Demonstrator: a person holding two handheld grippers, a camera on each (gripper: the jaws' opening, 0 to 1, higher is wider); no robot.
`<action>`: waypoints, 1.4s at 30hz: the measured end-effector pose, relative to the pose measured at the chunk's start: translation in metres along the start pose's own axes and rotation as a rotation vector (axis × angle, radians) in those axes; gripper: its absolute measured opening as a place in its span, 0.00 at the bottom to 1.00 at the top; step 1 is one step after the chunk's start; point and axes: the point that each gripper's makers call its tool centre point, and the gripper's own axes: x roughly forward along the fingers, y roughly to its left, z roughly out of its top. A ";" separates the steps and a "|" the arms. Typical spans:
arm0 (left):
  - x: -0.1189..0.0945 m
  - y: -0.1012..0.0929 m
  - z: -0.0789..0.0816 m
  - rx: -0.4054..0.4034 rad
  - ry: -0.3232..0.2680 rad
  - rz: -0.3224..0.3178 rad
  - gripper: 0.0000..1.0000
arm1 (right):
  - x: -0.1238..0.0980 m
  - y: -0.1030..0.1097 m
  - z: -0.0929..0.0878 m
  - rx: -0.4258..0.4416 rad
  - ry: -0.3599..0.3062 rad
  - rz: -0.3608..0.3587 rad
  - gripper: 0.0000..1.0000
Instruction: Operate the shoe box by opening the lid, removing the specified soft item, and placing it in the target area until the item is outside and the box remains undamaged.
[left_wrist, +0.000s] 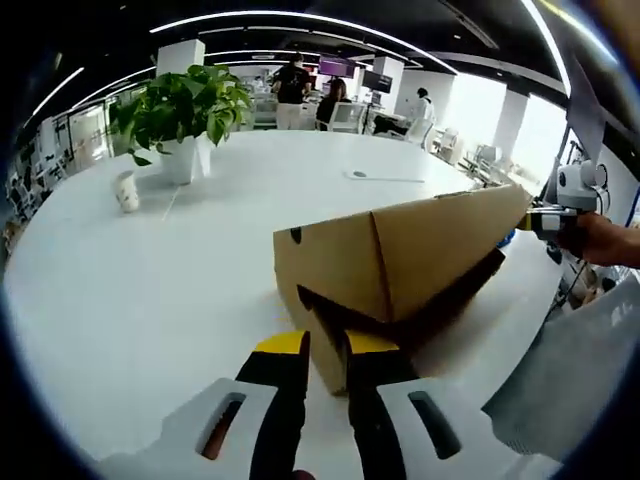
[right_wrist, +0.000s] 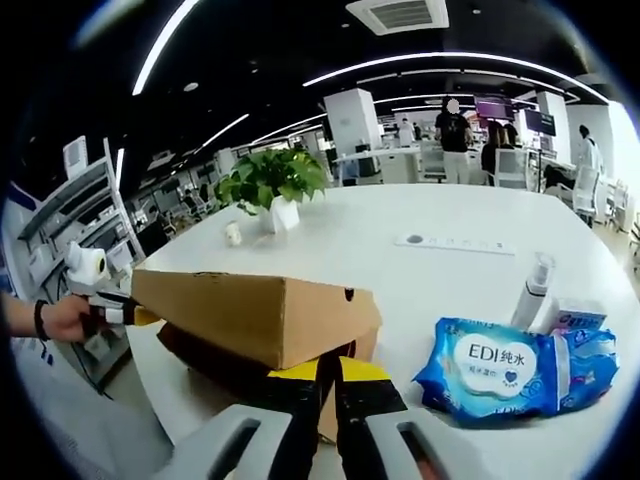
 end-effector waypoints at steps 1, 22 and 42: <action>-0.001 0.000 0.000 -0.001 -0.001 -0.001 0.11 | 0.000 0.000 0.000 0.002 0.000 0.001 0.00; -0.009 -0.001 -0.020 -0.047 -0.008 -0.016 0.11 | 0.000 -0.004 -0.028 0.042 0.042 -0.001 0.00; -0.014 0.002 -0.029 -0.070 -0.012 -0.024 0.11 | 0.001 -0.015 -0.042 0.081 0.055 -0.002 0.00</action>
